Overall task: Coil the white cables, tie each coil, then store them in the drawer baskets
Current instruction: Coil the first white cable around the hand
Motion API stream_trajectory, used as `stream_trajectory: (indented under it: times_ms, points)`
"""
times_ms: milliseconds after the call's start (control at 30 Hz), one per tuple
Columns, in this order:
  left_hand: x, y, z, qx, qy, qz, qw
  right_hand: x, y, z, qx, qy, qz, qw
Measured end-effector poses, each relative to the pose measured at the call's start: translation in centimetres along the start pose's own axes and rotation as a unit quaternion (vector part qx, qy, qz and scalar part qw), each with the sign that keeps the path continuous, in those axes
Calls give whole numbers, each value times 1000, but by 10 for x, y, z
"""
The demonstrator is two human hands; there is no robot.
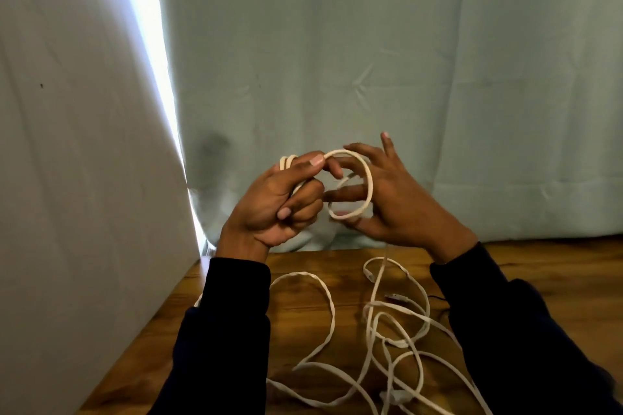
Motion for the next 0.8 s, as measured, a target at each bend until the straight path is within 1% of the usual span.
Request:
stream_trajectory:
  times_ms: [100,167,200,233,300,333,367,433,467,500,567,633,667,700,733,767,800]
  points:
    - [3,-4,11,-3,-69,-22,997,0,9,-3,83,34,-29,996]
    - [5,-7,18,-13,-119,-35,992,4,10,1,158,24,-77,984]
    - [5,-9,22,-21,-142,-44,989,6,8,7,209,6,-110,972]
    - [5,-11,26,-26,-164,-54,985,7,4,14,267,-13,-152,952]
    - [6,-13,35,-26,-201,-71,977,6,-6,22,374,-36,-238,896]
    - [6,-12,37,-23,-213,-76,974,5,-10,24,404,-44,-269,873]
    - [7,-11,37,-22,-221,-81,972,3,-13,24,422,-50,-286,859]
    - [9,-11,35,-20,-226,-87,970,1,-14,21,449,-68,-299,839]
    - [10,-12,34,-18,-227,-91,970,0,-14,18,448,-70,-299,840]
    - [12,-16,33,-12,-227,-95,969,0,-14,13,436,-63,-293,848]
    - [16,-30,31,8,-227,-105,968,-1,-16,3,389,-32,-282,876]
    - [18,-46,27,28,-227,-109,967,-3,-21,-8,289,25,-283,914]
    - [18,-53,23,35,-227,-110,967,-8,-24,-16,230,76,-285,927]
    - [18,-60,20,43,-229,-111,966,-15,-26,-25,179,141,-291,929]
    - [18,-67,17,53,-232,-113,965,-23,-28,-33,141,205,-302,920]
    - [17,-72,14,63,-235,-115,963,-32,-28,-40,129,256,-318,904]
    - [15,-76,11,73,-238,-116,962,-40,-28,-44,138,284,-337,887]
Point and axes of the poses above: each hand's wrist, its own x-axis towards the middle knuckle, its own z-axis out of the back of the hand, y = z × x, the point moved 7 cm from there along x, towards the middle knuckle, and after that the axes turned 8 degrees about -y, right-handed, at the moved point
